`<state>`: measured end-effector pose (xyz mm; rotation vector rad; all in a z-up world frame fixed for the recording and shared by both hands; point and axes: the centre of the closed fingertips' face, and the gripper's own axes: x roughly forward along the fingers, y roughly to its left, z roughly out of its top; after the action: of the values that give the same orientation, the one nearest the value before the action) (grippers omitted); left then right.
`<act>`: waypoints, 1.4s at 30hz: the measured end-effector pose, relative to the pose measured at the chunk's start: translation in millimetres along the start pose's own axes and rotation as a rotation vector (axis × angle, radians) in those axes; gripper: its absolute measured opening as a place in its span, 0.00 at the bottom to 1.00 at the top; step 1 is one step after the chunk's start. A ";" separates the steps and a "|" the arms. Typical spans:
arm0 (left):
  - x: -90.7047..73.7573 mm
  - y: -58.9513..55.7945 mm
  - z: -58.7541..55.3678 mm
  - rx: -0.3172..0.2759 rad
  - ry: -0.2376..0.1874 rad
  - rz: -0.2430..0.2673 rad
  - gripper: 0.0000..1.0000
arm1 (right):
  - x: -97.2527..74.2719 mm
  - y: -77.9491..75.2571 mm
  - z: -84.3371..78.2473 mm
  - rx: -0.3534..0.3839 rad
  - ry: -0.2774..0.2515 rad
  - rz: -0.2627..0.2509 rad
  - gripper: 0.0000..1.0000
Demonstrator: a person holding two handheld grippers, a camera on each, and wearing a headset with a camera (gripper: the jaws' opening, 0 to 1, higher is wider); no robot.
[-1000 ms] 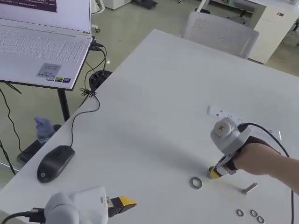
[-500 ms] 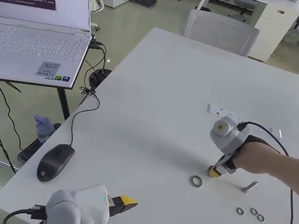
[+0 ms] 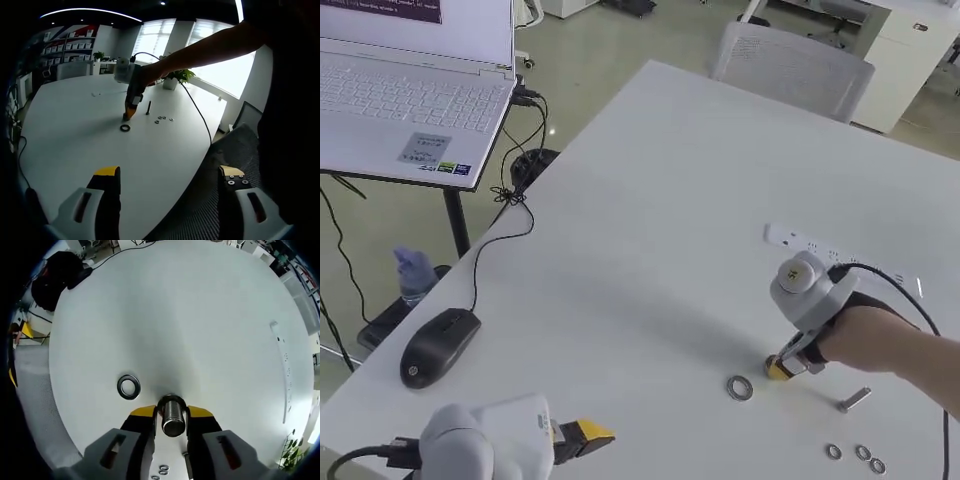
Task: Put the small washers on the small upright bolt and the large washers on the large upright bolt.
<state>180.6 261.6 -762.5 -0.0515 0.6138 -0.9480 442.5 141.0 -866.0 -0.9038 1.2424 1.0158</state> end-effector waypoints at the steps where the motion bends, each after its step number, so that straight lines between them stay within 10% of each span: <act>1: 0.0 -0.1 -0.2 -0.001 0.000 -0.001 0.79 | 0.0 0.5 -0.4 0.000 0.001 0.001 0.24; 6: 0.7 -1.1 -0.8 -0.002 0.000 -0.003 0.79 | 1.6 4.2 -1.4 -0.006 -0.010 0.008 0.37; 42: -0.8 -9.4 7.9 0.021 -0.011 -0.011 0.79 | -40.1 -3.0 2.9 0.025 -0.058 -0.004 0.35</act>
<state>177.4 254.9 -752.7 -0.0413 0.5935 -0.9646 444.7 138.4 -825.8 -0.8515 1.2023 1.0143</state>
